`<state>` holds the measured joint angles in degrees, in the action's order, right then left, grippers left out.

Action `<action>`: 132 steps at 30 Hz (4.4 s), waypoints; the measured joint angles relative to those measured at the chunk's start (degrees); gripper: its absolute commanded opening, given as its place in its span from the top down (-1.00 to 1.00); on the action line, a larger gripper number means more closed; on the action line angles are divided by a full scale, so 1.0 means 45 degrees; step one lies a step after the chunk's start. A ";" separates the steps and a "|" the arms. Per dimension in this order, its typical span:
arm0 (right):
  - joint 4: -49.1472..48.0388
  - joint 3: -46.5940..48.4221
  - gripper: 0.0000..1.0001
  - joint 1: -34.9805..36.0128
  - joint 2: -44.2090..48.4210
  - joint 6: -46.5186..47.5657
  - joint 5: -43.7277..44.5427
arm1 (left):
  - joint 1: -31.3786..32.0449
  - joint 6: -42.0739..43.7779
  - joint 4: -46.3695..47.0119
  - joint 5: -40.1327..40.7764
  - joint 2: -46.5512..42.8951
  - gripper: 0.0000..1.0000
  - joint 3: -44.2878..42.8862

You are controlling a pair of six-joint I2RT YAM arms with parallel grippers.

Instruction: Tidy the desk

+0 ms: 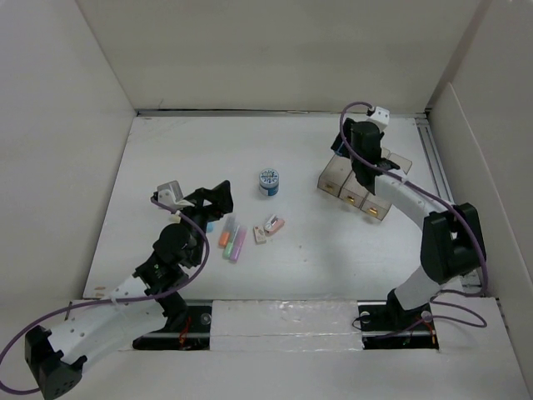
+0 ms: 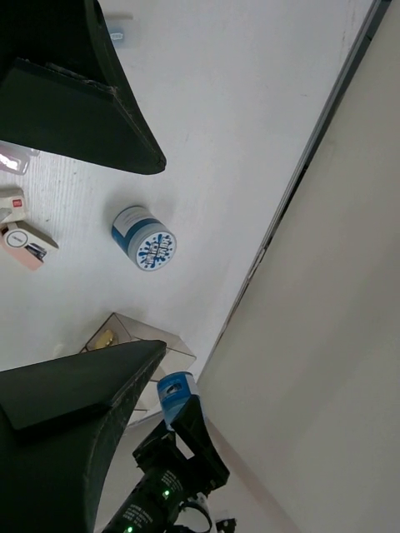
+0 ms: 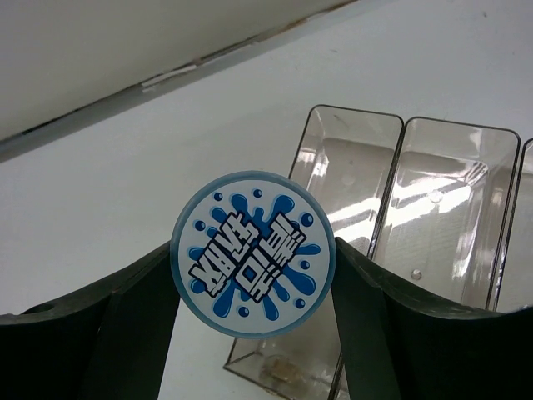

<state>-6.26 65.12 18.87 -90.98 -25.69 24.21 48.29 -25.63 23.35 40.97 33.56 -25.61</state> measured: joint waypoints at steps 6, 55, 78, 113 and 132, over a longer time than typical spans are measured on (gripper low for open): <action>0.0461 0.0777 0.03 -0.0690 -0.1486 -0.0131 -0.0209 | 0.0000 0.0000 0.0019 0.0000 0.0097 -0.53 0.0000; 0.1719 0.0520 -0.65 -0.3492 -0.2025 -0.2254 -0.0039 | 0.0000 -0.0005 -0.0005 -0.0306 0.0272 -0.54 0.0000; -0.0792 0.0491 -0.57 0.0767 0.0301 -0.0160 -0.4721 | 0.0000 -0.0680 -0.0389 0.0699 -0.1088 0.20 0.0287; 0.2720 0.5532 -0.26 0.4823 -0.6703 0.2176 -0.2108 | 0.0024 -0.0947 -0.0398 0.1375 -0.1413 -0.30 0.0588; 0.0879 -0.1768 0.27 -0.0981 0.3045 -0.0928 -0.1161 | 0.0024 -0.0947 -0.0389 0.1122 -0.0937 -0.32 0.0588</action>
<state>-2.31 57.17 14.46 -77.28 -29.87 18.98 48.40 -29.89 21.61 46.02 29.34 -22.96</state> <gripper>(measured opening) 0.712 0.659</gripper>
